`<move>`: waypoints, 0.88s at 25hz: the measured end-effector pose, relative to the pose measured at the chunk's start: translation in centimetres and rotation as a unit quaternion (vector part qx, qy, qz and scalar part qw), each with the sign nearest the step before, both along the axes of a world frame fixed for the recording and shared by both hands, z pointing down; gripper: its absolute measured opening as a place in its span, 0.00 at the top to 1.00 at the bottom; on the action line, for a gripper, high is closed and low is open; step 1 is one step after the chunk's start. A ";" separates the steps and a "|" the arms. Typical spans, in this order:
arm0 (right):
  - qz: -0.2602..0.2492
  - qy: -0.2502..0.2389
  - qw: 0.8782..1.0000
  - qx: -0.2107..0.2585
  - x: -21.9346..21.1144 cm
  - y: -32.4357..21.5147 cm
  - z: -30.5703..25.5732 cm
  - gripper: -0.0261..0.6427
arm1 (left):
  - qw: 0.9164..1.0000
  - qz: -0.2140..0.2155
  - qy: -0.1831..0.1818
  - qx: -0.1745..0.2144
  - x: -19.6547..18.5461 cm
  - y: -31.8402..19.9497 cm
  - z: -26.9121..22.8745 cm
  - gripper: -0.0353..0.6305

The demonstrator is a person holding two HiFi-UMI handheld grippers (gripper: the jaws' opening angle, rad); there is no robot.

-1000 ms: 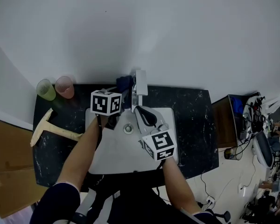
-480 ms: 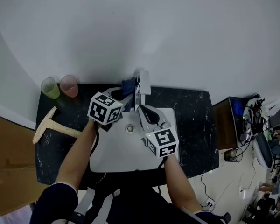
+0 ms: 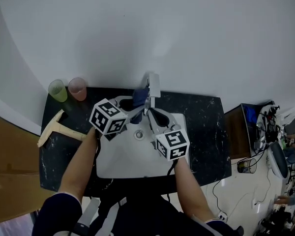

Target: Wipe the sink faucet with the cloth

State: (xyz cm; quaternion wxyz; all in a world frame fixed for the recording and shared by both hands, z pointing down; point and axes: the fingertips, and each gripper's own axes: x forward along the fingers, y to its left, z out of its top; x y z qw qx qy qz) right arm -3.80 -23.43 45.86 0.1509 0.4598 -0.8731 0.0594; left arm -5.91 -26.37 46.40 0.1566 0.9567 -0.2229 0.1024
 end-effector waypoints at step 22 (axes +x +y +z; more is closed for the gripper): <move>0.001 -0.092 0.996 -0.007 1.9 0.0 -1.6 0.95 | 0.996 0.029 -0.066 0.050 -0.2 6.3 -2.6 0.82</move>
